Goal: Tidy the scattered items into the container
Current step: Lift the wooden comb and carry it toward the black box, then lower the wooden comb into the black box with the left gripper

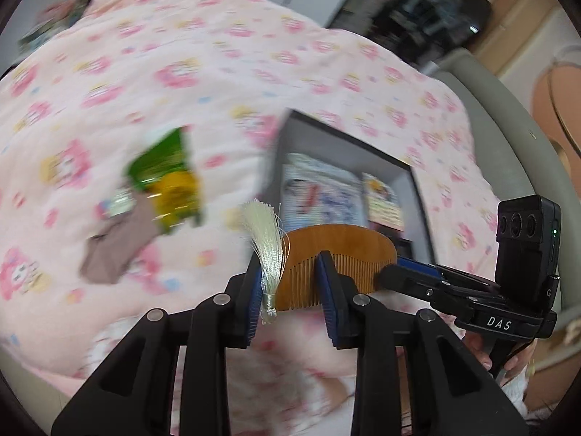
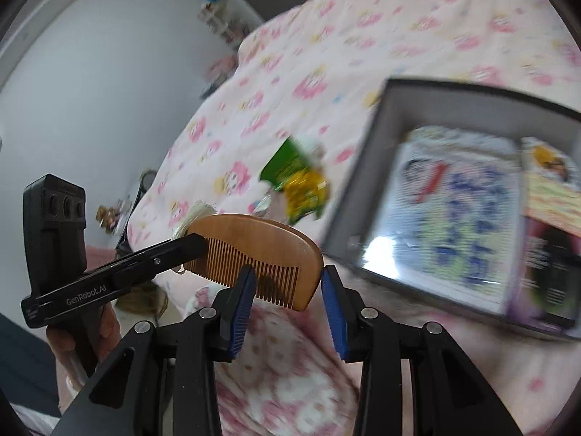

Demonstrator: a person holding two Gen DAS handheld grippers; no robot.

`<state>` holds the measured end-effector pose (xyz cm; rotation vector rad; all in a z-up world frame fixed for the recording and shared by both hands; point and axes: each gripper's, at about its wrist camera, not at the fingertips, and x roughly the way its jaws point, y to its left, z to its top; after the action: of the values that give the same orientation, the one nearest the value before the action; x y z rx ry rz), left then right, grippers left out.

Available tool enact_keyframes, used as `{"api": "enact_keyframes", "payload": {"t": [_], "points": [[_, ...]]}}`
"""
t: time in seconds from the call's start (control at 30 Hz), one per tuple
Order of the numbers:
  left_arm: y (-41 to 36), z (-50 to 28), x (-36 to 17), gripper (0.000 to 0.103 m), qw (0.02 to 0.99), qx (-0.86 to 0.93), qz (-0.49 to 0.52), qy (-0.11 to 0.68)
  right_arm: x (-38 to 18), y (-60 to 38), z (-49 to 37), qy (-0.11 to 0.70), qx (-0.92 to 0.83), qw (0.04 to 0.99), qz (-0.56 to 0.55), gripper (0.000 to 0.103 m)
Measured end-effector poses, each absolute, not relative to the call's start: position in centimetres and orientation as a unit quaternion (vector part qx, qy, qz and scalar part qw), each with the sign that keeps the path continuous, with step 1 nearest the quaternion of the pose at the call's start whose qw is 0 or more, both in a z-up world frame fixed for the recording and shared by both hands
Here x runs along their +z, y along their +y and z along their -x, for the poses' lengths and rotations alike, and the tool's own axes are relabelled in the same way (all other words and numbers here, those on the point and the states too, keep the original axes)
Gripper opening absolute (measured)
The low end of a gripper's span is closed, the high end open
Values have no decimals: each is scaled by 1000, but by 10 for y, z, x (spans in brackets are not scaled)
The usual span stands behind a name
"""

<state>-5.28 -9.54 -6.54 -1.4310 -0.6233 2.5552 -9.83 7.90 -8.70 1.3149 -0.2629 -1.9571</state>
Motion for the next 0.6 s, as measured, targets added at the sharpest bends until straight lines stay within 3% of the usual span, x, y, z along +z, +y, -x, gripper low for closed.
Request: {"api": "enact_keyframes", "payload": {"t": [0.27, 0.6], "points": [[8, 127, -76, 29, 151, 843, 487, -171, -88, 181, 120, -127, -801, 321, -488, 34], [57, 191, -132, 30, 155, 820, 525, -170, -118, 241, 185, -138, -817, 286, -481, 34]]}}
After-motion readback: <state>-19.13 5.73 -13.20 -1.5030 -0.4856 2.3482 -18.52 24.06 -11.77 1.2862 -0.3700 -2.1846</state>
